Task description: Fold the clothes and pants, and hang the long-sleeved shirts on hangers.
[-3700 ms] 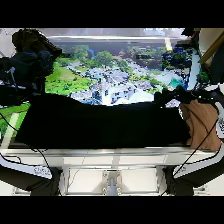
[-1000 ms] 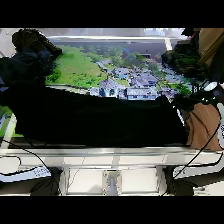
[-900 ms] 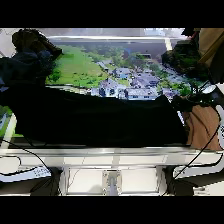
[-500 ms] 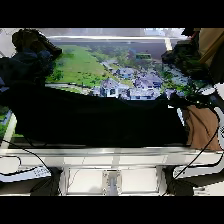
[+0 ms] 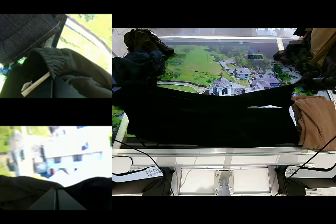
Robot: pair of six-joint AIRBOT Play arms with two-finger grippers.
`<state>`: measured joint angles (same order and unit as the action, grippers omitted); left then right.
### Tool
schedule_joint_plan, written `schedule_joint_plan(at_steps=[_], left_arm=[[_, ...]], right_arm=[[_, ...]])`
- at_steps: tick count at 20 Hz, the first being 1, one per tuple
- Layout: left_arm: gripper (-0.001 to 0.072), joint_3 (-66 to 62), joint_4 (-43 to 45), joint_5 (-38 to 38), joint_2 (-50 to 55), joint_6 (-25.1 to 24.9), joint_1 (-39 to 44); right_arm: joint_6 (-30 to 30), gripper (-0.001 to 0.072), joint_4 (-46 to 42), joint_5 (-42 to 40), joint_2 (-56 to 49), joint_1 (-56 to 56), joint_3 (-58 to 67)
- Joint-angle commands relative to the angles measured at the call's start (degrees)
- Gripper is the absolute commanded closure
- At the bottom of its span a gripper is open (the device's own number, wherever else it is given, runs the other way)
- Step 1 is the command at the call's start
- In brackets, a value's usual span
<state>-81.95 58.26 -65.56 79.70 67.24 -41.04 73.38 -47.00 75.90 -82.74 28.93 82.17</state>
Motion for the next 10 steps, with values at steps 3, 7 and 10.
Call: schedule_joint_plan(at_steps=[3, 7, 10], left_arm=[[0.069, 0.0, 0.0, 0.4, 0.0, -0.2, 0.0], [0.069, 0.0, 0.3, 0.9, 0.0, -0.2, 0.0], [0.069, 0.0, 0.2, 1.5, 0.0, -0.2, 0.0]], right_arm=[[6.1, 0.0704, -4.8, 6.5, 2.0, -0.8, 10.7], [11.5, 0.0706, -18.8, 12.9, -0.3, 0.6, 10.1], [11.5, 0.0706, -18.9, 15.4, 0.6, 2.0, 10.1]])
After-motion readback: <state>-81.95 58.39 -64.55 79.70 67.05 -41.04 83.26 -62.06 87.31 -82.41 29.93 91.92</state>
